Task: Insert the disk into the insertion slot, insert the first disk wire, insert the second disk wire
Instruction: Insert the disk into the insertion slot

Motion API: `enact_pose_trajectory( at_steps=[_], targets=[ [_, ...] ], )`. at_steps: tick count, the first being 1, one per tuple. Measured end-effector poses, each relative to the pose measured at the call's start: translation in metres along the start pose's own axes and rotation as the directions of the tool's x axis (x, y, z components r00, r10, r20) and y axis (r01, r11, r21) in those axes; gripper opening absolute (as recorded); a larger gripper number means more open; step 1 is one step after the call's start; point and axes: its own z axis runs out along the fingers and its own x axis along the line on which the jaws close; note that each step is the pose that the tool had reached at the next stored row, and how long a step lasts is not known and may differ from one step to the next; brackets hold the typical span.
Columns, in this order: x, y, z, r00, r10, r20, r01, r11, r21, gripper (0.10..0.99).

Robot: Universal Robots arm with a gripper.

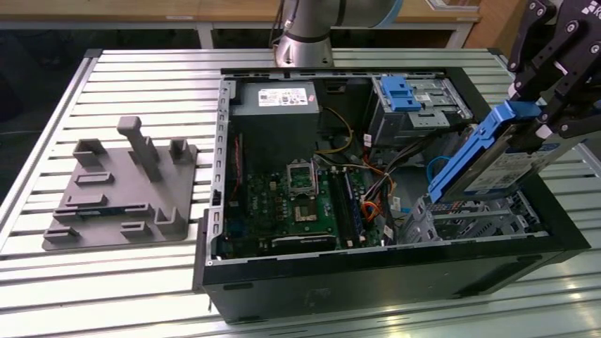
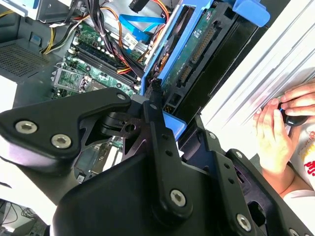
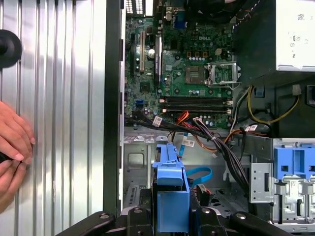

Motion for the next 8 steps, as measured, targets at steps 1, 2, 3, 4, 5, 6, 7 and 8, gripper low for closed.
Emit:
enact_pose_trajectory(
  at_steps=[1,2,3,4,5,6,7,8],
  targets=[
    [0.0001,0.0,0.0003,1.0,0.0,0.0,0.0,1.0,0.0,0.365],
    [0.0002,0.0,0.0006,1.0,0.0,0.0,0.0,1.0,0.0,0.365],
    [0.0003,0.0,0.0009,1.0,0.0,0.0001,0.0,1.0,0.0,0.365],
    [0.0004,0.0,0.0012,1.0,0.0,0.0,0.0,1.0,0.0,0.365],
    [0.0005,0.0,0.0015,1.0,0.0,0.0001,0.0,1.0,0.0,0.365],
    [0.0007,0.0,0.0017,1.0,0.0,0.0,0.0,1.0,0.0,0.365],
    [0.0008,-0.0001,0.0021,1.0,0.0,0.0001,0.0,1.0,0.0,0.365],
    [0.0011,-0.0001,0.0025,1.0,0.0,0.0,0.0,1.0,0.0,0.365]
  ],
)
